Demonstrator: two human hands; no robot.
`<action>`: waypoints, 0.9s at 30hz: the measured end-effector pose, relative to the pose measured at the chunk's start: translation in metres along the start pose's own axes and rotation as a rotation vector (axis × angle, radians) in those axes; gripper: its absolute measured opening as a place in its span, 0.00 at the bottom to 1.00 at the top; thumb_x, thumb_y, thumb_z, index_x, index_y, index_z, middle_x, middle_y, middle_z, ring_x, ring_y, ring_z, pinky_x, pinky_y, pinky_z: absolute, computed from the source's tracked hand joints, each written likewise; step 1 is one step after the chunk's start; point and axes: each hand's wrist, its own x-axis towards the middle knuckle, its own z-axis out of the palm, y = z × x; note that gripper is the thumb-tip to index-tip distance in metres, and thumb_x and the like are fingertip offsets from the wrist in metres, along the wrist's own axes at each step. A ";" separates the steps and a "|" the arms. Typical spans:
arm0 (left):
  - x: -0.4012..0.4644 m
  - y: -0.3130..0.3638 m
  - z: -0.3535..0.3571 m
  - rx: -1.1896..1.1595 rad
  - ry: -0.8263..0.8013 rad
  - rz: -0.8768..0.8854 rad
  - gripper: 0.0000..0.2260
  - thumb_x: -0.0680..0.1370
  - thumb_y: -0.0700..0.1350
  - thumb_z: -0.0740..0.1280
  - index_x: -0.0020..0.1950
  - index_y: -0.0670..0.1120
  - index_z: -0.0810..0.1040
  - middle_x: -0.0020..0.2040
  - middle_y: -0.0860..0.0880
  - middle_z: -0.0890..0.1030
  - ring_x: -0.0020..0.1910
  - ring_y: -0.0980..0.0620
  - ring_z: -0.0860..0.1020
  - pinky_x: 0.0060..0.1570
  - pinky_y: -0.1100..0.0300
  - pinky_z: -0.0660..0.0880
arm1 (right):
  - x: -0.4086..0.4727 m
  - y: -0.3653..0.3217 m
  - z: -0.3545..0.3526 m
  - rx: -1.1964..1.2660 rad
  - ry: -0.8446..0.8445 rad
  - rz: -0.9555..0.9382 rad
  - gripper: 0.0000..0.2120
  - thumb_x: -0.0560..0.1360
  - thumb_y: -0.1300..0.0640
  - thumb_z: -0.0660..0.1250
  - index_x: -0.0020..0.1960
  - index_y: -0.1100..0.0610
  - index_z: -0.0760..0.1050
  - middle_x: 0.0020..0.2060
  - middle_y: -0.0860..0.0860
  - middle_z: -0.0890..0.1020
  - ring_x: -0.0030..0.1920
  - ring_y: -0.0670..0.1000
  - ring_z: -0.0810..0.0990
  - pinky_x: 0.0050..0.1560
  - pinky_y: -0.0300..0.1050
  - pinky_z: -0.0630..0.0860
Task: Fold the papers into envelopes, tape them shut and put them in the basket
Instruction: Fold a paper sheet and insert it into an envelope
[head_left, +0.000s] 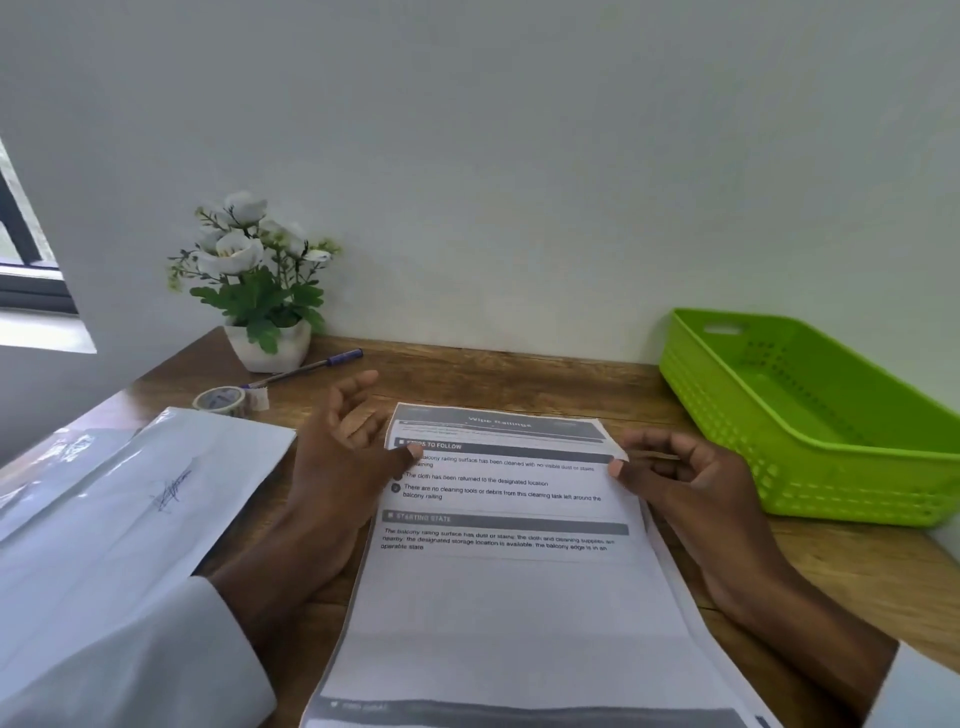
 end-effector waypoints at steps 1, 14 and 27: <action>0.001 0.001 -0.001 -0.041 0.005 -0.034 0.35 0.67 0.29 0.76 0.69 0.52 0.72 0.69 0.52 0.73 0.65 0.49 0.75 0.36 0.63 0.82 | 0.000 0.000 -0.001 0.033 0.015 0.007 0.12 0.68 0.63 0.77 0.49 0.54 0.83 0.42 0.51 0.88 0.42 0.50 0.86 0.37 0.39 0.81; -0.001 0.010 -0.003 -0.079 0.011 -0.127 0.31 0.64 0.38 0.79 0.65 0.48 0.74 0.45 0.47 0.87 0.42 0.46 0.86 0.32 0.58 0.82 | 0.008 -0.001 -0.007 0.207 0.028 0.124 0.17 0.64 0.67 0.78 0.52 0.59 0.82 0.47 0.54 0.87 0.47 0.50 0.86 0.39 0.36 0.80; 0.000 0.018 -0.007 -0.195 -0.046 -0.029 0.25 0.65 0.45 0.77 0.61 0.47 0.77 0.48 0.44 0.87 0.46 0.44 0.86 0.40 0.54 0.84 | 0.004 -0.012 -0.003 0.220 -0.010 0.115 0.14 0.69 0.59 0.77 0.53 0.56 0.82 0.47 0.52 0.88 0.47 0.51 0.87 0.40 0.37 0.81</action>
